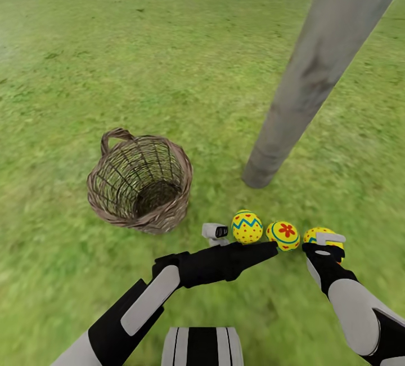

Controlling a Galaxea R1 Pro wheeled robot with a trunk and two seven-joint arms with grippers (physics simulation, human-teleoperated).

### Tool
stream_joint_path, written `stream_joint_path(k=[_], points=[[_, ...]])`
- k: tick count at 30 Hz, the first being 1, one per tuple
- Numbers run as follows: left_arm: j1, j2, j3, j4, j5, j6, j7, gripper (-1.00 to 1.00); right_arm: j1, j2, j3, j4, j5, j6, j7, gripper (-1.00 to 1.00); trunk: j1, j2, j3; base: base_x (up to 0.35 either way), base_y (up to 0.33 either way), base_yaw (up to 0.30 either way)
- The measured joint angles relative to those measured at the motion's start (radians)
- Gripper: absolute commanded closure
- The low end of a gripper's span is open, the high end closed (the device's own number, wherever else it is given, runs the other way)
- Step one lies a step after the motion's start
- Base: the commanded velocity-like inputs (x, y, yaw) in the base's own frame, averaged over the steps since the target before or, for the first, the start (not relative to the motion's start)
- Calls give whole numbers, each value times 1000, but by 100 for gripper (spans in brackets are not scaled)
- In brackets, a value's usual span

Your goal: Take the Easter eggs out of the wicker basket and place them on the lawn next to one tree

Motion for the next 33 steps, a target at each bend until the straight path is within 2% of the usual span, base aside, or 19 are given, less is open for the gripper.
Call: stream_joint_path(k=[6,10,14,17,28,33], points=[[0,-1,1,0,0,1,0,-100,0,-1,0,0,0,0,0,100,0,0,0,318,0,0],[0,0,0,0,-4,-1,0,-100,0,-1,0,0,-1,0,0,100,0,0,0,46,0,0],[0,-1,0,0,-4,-1,0,-100,0,-1,0,0,-2,0,0,100,2,-1,-15,0,0,0],[0,-1,0,0,-4,-1,0,-100,0,-1,0,0,-2,0,0,100,2,-1,-15,0,0,0],[0,-1,0,0,-4,-1,0,-100,0,-3,1,-3,5,0,-1,100,7,-4,-58,0,0,0],[0,-2,-1,0,-4,-1,0,-100,0,-3,-1,-38,11,2,-3,100,9,-5,-77,0,0,0]])
